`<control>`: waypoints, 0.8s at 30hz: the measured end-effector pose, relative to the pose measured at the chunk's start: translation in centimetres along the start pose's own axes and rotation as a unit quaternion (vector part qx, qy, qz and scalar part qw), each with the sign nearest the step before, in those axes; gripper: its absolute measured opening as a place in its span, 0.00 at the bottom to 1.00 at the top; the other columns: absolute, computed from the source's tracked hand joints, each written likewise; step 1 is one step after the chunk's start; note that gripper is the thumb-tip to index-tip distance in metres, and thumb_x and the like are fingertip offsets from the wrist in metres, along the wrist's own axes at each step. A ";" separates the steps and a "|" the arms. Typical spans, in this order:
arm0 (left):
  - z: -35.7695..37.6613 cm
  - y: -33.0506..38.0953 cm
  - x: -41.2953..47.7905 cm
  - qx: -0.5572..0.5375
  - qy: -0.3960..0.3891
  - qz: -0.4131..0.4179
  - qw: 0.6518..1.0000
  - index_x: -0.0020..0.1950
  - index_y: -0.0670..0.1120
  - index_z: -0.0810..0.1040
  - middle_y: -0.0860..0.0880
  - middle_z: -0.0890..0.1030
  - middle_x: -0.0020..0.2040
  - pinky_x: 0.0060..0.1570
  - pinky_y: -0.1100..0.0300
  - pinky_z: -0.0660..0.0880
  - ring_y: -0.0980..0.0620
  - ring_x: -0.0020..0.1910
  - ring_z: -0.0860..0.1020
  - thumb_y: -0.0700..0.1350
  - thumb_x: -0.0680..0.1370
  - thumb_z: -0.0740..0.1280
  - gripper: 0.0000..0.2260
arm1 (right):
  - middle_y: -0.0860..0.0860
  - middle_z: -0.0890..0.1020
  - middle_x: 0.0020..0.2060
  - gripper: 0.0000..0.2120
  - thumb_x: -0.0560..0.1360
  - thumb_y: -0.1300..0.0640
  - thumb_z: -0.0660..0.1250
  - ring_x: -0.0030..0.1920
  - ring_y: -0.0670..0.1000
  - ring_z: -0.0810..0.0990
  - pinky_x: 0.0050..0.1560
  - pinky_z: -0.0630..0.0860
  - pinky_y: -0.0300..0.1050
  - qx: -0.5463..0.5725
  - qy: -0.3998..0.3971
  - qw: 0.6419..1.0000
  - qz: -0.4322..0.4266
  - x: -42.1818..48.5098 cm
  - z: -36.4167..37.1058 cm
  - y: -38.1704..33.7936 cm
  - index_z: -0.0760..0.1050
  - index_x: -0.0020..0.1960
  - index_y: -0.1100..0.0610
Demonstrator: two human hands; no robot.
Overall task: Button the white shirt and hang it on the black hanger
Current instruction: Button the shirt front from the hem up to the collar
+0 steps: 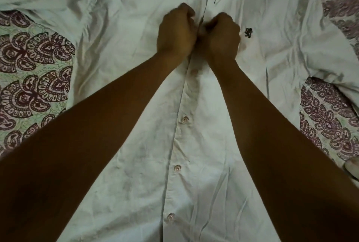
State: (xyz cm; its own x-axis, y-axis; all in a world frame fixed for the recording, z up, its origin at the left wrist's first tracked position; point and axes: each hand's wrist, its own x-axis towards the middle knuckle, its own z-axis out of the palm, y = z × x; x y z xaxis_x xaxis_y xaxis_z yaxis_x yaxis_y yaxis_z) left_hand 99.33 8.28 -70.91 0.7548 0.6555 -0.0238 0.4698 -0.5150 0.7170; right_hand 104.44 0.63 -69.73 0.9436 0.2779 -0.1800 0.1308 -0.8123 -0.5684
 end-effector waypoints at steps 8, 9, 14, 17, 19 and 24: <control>0.0 0.4 3.3 0.069 -0.147 -0.010 0.987 0.47 0.42 0.80 0.43 0.82 0.49 0.52 0.57 0.76 0.46 0.50 0.80 0.39 0.73 0.69 0.05 | 0.60 0.81 0.32 0.14 0.69 0.65 0.69 0.38 0.61 0.83 0.45 0.80 0.58 0.231 -0.072 0.957 0.160 1.2 -1.5 1.4 0.74 0.26 0.56; 0.1 0.5 3.4 0.079 -0.146 -0.011 0.986 0.48 0.41 0.80 0.42 0.82 0.50 0.52 0.56 0.76 0.46 0.51 0.80 0.39 0.74 0.68 0.05 | 0.60 0.80 0.33 0.13 0.70 0.67 0.68 0.38 0.61 0.82 0.49 0.79 0.61 0.273 -0.105 0.938 0.188 1.4 -2.0 1.4 0.75 0.29 0.59; 0.2 0.7 3.5 0.019 -0.164 -0.042 0.985 0.46 0.40 0.80 0.43 0.82 0.47 0.51 0.57 0.77 0.47 0.48 0.80 0.39 0.74 0.68 0.04 | 0.55 0.75 0.34 0.07 0.76 0.68 0.63 0.35 0.49 0.76 0.35 0.80 0.41 0.384 -0.178 0.870 0.253 1.6 -3.0 1.0 0.74 0.39 0.64; -0.5 0.6 3.6 -0.171 -0.227 -0.115 0.952 0.36 0.43 0.77 0.47 0.79 0.32 0.35 0.64 0.77 0.57 0.29 0.78 0.35 0.74 0.68 0.07 | 0.53 0.76 0.35 0.10 0.78 0.67 0.61 0.36 0.47 0.75 0.38 0.78 0.38 0.388 -0.189 0.865 0.257 1.6 -3.0 1.3 0.72 0.38 0.59; -0.7 0.4 3.6 -0.226 -0.248 -0.131 0.933 0.38 0.41 0.77 0.47 0.77 0.33 0.31 0.68 0.75 0.58 0.27 0.76 0.33 0.74 0.67 0.07 | 0.52 0.74 0.35 0.12 0.79 0.66 0.59 0.35 0.46 0.73 0.40 0.76 0.39 0.363 -0.189 0.880 0.243 1.7 -2.5 1.3 0.71 0.37 0.57; -0.8 0.2 3.1 -0.229 -0.245 -0.120 0.934 0.51 0.36 0.78 0.47 0.78 0.36 0.37 0.67 0.77 0.54 0.35 0.77 0.32 0.75 0.65 0.06 | 0.51 0.77 0.34 0.15 0.76 0.68 0.63 0.37 0.50 0.76 0.48 0.76 0.46 0.323 -0.116 0.919 0.192 1.3 -1.0 1.4 0.74 0.34 0.53</control>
State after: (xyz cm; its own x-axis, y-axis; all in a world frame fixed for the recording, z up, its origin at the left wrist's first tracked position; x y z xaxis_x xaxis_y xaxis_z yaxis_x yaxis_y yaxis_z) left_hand 101.44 10.61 -70.30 0.8243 0.3330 -0.4578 0.4919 -0.0210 0.8704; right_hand 106.20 -0.69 -69.94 0.7827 0.1973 -0.5903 -0.4769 -0.4193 -0.7725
